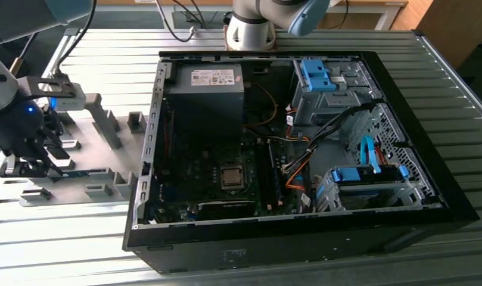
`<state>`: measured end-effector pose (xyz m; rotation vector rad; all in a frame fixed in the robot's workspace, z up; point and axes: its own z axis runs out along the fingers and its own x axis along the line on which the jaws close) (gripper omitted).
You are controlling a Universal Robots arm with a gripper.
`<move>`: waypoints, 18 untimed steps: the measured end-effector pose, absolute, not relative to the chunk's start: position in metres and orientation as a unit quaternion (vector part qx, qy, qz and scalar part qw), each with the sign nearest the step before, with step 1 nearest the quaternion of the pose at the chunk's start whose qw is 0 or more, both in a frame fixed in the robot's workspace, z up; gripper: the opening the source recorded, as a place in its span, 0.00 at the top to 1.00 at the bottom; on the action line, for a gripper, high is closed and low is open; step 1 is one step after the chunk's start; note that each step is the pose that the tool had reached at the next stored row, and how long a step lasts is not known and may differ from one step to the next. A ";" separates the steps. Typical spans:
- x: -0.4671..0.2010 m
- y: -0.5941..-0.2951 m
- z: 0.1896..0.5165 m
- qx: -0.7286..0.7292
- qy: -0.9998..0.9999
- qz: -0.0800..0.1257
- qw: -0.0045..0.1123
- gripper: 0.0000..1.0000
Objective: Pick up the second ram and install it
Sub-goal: 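Pick up the second ram and move it above second insertion slot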
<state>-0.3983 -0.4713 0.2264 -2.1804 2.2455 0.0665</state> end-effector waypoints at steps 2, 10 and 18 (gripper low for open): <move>-0.399 -0.471 0.225 -0.696 0.717 0.021 0.006 0.58; -0.403 -0.471 0.212 -0.700 0.714 0.021 0.005 0.58; -0.403 -0.471 0.208 -0.700 0.713 0.021 0.005 0.58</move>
